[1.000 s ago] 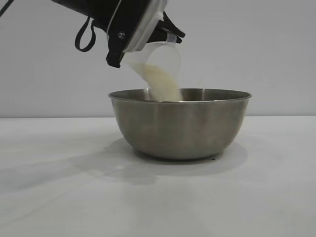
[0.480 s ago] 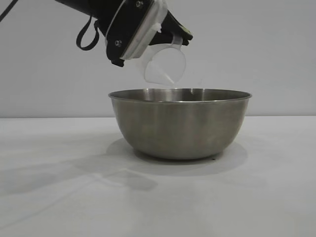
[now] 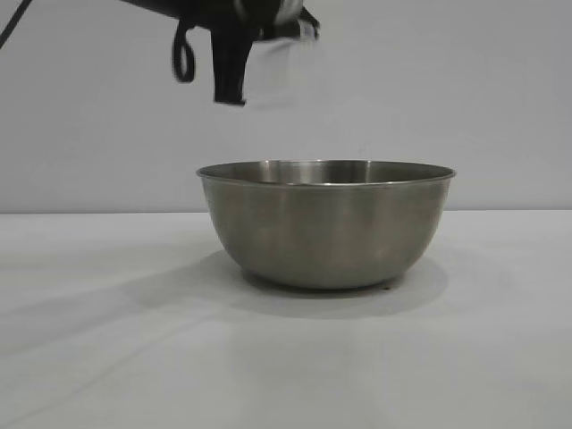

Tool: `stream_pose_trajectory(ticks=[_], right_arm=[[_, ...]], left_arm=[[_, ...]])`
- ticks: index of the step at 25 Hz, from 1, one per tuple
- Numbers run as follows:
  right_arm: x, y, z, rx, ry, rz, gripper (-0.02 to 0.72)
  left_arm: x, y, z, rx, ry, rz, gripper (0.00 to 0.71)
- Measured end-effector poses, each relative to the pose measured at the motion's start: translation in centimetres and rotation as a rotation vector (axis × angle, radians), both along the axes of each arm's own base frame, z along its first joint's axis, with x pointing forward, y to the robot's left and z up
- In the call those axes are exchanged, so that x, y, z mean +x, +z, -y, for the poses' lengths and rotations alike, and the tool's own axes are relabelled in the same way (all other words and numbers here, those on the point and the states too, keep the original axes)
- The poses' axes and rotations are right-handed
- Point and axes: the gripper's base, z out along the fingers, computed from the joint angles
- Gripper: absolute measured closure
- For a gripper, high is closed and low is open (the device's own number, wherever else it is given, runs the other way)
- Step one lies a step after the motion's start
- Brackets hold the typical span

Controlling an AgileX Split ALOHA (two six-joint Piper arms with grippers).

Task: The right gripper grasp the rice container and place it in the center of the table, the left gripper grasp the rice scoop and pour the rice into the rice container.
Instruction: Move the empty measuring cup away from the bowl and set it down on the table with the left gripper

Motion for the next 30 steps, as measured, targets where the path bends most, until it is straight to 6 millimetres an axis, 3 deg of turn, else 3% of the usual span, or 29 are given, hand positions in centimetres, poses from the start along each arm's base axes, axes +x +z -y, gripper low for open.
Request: stream_pose_trajectory(ticks=[5, 10, 15, 23, 30], right_arm=[[0.0, 0.0, 0.0, 0.0, 0.0, 0.0, 0.281], [0.0, 0.0, 0.0, 0.002, 0.001, 0.0, 0.281], [0.0, 0.0, 0.0, 0.001, 0.001, 0.0, 0.281], [0.0, 0.0, 0.0, 0.001, 0.001, 0.0, 0.281], [0.0, 0.0, 0.0, 0.001, 0.001, 0.0, 0.281]], left_arm=[[1.2, -0.4, -2.8, -0.563, 0.288, -0.275, 0.71], [0.0, -2.6, -5.1, -0.811, 0.37, -0.451, 0.71], [-1.3, -4.9, -9.5, -1.057, 0.428, -0.605, 0.71], [-3.5, -7.6, -14.9, -1.089, 0.444, -0.653, 0.71], [-4.1, -9.7, -15.3, -0.995, 0.445, -0.634, 0.71]])
